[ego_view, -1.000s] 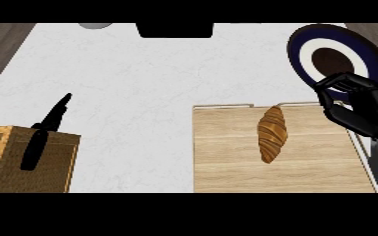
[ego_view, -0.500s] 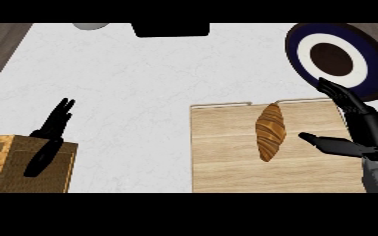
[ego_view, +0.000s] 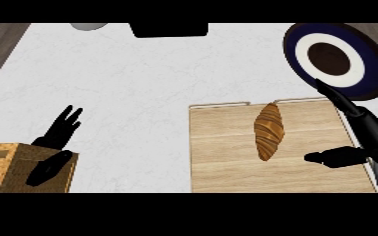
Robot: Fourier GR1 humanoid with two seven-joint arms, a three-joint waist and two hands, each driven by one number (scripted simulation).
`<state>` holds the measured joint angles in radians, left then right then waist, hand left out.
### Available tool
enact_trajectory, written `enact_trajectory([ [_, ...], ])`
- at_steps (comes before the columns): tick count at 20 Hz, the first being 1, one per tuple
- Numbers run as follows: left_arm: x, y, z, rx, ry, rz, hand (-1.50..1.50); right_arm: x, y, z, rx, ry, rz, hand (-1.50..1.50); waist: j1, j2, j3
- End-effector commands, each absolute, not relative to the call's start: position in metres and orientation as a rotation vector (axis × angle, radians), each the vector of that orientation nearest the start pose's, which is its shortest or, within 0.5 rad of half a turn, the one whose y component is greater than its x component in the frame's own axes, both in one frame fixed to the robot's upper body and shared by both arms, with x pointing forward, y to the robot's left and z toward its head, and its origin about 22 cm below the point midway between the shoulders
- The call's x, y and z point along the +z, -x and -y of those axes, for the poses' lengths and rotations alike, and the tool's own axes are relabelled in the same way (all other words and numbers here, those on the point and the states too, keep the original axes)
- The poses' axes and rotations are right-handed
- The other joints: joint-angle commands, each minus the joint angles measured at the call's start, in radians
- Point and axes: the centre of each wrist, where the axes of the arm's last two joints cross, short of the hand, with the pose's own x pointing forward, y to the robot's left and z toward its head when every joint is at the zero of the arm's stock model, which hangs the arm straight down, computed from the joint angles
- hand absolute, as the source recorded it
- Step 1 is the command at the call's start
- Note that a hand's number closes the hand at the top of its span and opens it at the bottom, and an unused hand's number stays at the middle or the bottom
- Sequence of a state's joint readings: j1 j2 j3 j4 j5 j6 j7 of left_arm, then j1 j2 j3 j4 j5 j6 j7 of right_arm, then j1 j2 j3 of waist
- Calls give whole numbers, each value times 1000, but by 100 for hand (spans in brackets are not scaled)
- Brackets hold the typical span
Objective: Pick the croissant from the tray and place it in the plate
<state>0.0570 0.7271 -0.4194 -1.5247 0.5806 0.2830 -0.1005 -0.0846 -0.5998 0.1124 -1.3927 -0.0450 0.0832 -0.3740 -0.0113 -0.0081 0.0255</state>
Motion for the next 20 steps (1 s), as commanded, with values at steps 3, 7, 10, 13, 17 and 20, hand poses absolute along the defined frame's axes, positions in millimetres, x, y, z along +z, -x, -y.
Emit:
enact_trajectory([
  [3, 39, -258, -309, -49, -155, 1407, 0, 54, -266, 341, 781, 247, 1605, -150, -15, 10, -27],
  [7, 22, -251, -300, -72, -169, 1398, 0, 50, -266, 321, 872, 250, 1514, -150, -7, 10, -26],
  [10, 19, -253, -301, -77, -169, 1403, 0, 66, -266, 318, 973, 326, 1463, -150, -15, 9, -27],
  [13, 25, -257, -295, -58, -151, 1414, 0, 62, -273, 303, 1008, 384, 1425, -150, -6, 11, -26],
  [17, 23, -260, -296, -58, -157, 1418, 0, 64, -274, 302, 1091, 395, 1334, -150, -10, 12, -26],
  [20, 32, -267, -293, -45, -163, 1414, 0, 64, -277, 297, 1118, 379, 1279, -150, -13, 13, -26],
])
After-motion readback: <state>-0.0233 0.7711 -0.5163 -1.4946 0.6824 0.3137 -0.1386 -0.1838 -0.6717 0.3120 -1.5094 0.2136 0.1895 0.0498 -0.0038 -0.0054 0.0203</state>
